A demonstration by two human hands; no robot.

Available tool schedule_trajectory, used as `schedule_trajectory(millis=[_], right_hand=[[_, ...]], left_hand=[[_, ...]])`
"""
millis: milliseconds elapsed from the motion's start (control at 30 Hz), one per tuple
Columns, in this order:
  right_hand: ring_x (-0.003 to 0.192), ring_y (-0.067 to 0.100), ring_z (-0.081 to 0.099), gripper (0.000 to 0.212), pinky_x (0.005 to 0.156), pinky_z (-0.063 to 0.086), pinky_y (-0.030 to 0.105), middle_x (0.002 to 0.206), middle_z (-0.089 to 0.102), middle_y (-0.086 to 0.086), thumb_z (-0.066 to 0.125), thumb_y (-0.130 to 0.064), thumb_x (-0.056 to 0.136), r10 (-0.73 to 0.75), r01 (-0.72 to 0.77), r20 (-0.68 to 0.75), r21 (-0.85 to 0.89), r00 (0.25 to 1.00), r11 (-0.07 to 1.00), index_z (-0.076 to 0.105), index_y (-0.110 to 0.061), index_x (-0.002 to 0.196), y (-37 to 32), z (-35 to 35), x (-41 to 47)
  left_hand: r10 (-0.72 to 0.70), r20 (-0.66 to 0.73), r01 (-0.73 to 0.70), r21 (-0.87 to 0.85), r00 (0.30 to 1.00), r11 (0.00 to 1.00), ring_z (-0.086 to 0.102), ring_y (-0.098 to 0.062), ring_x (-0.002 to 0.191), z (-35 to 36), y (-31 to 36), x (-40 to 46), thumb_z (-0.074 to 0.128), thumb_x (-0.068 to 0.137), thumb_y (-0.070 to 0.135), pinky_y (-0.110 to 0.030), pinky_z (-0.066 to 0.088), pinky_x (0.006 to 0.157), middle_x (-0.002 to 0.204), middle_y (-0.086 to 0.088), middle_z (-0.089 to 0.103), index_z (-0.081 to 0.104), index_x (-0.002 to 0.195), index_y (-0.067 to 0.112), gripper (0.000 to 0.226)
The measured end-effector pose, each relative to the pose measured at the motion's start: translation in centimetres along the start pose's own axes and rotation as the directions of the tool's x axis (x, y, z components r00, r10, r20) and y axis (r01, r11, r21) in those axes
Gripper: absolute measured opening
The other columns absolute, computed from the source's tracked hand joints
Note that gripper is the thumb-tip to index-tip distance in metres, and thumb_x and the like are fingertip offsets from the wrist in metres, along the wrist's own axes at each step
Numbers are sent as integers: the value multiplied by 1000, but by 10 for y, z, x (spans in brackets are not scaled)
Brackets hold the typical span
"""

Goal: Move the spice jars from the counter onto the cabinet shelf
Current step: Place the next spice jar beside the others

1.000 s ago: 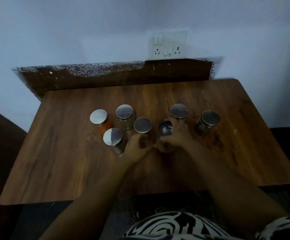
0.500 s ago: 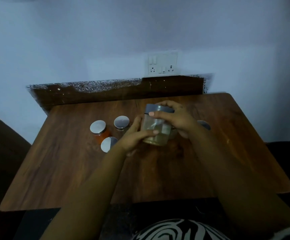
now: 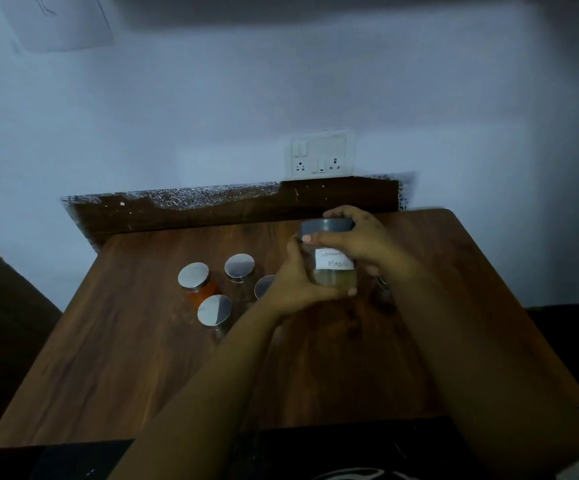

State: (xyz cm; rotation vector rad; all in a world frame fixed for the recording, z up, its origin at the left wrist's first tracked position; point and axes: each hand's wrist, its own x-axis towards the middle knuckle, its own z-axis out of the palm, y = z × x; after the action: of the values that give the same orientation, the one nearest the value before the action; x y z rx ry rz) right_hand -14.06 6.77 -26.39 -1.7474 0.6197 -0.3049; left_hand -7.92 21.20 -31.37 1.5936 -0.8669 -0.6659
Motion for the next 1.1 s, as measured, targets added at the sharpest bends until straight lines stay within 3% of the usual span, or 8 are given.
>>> schedule_trajectory(millis=[100,233,467,567,700,867,1100], right_hand=[[92,17,67,69,77,61,40,107,62,-5,91,-49,47,-33,33,-34,-18,999,999,60,-33,107,4,-1,1],[100,25,67,60,85,57,39,110,68,7,87,-42,61,-38,20,105,165,994,986,63,-21,113,-2,-17,1],[94,24,69,55,72,57,34,109,68,11,83,-27,70,-69,43,79,291,994,956,60,-15,119,-1,-27,-1],[100,27,68,58,75,57,36,112,68,12,84,-30,69,-52,21,99,293,994,956,60,-16,120,2,-30,0],[104,27,67,58,76,57,35,113,69,12,82,-34,71,-22,-14,102,336,995,942,60,-15,122,8,-27,1],[104,28,67,56,83,55,40,113,69,14,81,-32,73,-23,-16,108,340,994,940,60,-14,122,8,-27,2],[103,25,67,58,75,56,32,115,68,12,79,-28,76,-51,13,92,380,994,925,55,-13,127,1,-26,4]], left_hand=[[50,-10,-49,68,999,996,60,-11,114,0,1,6,90,53,33,-26,55,89,129,1,55,19,141,22,114],[-20,91,37,-183,996,982,57,-27,122,-10,7,11,90,54,21,-51,50,99,134,-8,53,31,143,25,107],[-3,66,18,-227,998,974,61,-26,117,9,10,15,88,59,16,-47,52,97,132,-8,57,32,143,29,102],[-3,66,18,-223,998,975,62,-25,117,8,9,16,88,60,15,-46,53,96,131,-8,57,33,142,27,99],[-8,74,23,-204,997,979,62,-17,113,7,13,15,86,62,14,-34,56,87,127,-3,58,34,143,24,96],[-21,58,31,-183,998,983,60,-20,117,7,11,16,87,57,25,-38,55,92,130,-4,57,33,144,26,103],[-15,49,23,-160,999,987,60,-18,115,2,14,23,88,63,14,-36,56,90,129,-3,56,34,143,23,97]])
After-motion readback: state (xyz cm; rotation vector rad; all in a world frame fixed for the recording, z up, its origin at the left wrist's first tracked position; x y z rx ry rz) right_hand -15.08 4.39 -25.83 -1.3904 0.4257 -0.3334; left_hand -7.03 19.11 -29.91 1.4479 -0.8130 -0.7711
